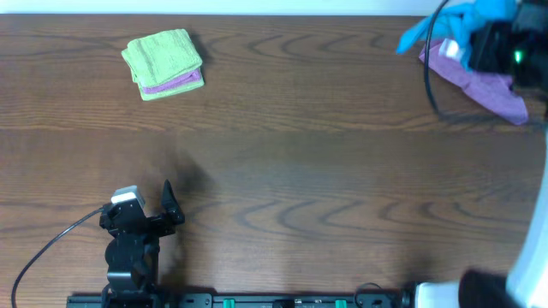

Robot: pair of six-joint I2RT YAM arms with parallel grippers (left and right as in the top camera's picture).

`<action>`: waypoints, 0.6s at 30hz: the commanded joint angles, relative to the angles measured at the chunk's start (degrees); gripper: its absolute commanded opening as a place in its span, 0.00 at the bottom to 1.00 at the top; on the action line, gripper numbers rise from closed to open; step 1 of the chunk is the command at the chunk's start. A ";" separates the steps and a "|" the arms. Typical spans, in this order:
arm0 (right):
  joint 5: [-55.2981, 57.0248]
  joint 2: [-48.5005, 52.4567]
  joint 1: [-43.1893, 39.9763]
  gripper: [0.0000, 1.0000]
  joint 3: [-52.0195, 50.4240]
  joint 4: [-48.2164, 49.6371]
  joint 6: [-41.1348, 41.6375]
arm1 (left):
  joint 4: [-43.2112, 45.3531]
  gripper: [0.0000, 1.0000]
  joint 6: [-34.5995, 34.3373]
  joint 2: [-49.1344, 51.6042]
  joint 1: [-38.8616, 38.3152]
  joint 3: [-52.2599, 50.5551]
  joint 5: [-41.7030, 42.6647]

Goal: Fold the cloth
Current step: 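Lift the blue cloth and pull it toward the table center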

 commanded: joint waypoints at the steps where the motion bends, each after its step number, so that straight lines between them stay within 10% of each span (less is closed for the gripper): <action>1: 1.44 -8.92 1.64 0.01 -11.50 2.16 -0.76 | -0.35 0.95 1.01 -0.35 0.39 -1.29 -0.79; 18: 3.98 -29.70 14.84 0.01 -35.12 -8.37 0.07 | -0.35 0.95 1.01 -0.35 0.39 -1.29 -0.79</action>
